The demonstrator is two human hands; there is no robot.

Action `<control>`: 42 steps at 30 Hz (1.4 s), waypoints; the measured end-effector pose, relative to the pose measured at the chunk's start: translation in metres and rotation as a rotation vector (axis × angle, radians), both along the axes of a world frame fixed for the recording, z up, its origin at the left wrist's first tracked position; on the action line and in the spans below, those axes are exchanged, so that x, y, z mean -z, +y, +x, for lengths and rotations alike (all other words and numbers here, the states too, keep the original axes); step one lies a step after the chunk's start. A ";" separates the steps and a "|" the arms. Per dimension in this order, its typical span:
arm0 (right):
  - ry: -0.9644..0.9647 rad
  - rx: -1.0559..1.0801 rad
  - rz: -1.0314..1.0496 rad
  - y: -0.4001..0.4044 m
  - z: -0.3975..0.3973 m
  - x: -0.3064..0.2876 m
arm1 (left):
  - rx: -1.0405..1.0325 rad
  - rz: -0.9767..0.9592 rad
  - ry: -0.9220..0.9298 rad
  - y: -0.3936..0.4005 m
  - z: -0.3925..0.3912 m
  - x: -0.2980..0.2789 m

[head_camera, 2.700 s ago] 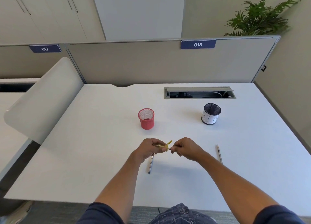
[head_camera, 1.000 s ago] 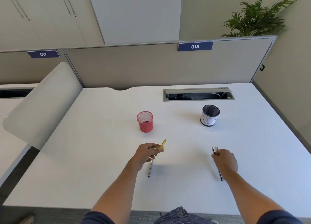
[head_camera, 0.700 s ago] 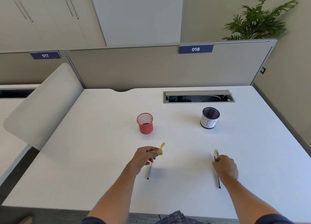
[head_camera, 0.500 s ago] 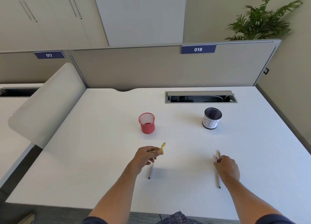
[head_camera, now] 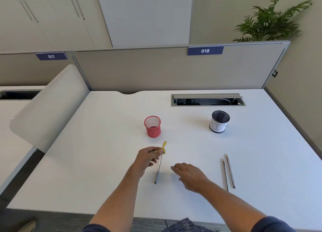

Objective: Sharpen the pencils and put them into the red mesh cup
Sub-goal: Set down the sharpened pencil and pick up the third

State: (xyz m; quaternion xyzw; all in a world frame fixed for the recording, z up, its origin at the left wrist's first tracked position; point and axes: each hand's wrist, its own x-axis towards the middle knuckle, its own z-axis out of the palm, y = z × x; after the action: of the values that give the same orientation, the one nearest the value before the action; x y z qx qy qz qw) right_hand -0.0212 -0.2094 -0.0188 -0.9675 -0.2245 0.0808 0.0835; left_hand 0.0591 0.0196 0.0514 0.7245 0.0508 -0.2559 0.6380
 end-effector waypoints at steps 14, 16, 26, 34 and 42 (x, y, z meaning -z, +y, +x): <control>0.060 -0.353 -0.245 0.041 0.021 0.001 | 0.006 0.012 -0.021 0.008 -0.004 -0.004; 0.056 -0.361 -0.261 0.044 0.023 0.001 | 0.001 0.018 -0.018 0.009 -0.004 -0.005; 0.072 -0.269 -0.324 0.070 0.027 -0.018 | -0.022 0.020 -0.006 0.008 -0.006 -0.008; -0.133 -0.495 -0.425 0.043 0.020 -0.024 | -0.016 0.020 -0.013 0.011 -0.006 -0.011; -0.040 0.314 0.196 0.018 0.023 -0.034 | -0.015 0.021 0.002 0.011 -0.007 -0.010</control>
State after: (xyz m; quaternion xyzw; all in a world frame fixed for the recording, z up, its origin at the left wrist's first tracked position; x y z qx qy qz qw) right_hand 0.0020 -0.1909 0.0151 -0.9794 -0.0789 0.0253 0.1843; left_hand 0.0524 0.0303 0.0611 0.7304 0.0599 -0.2513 0.6323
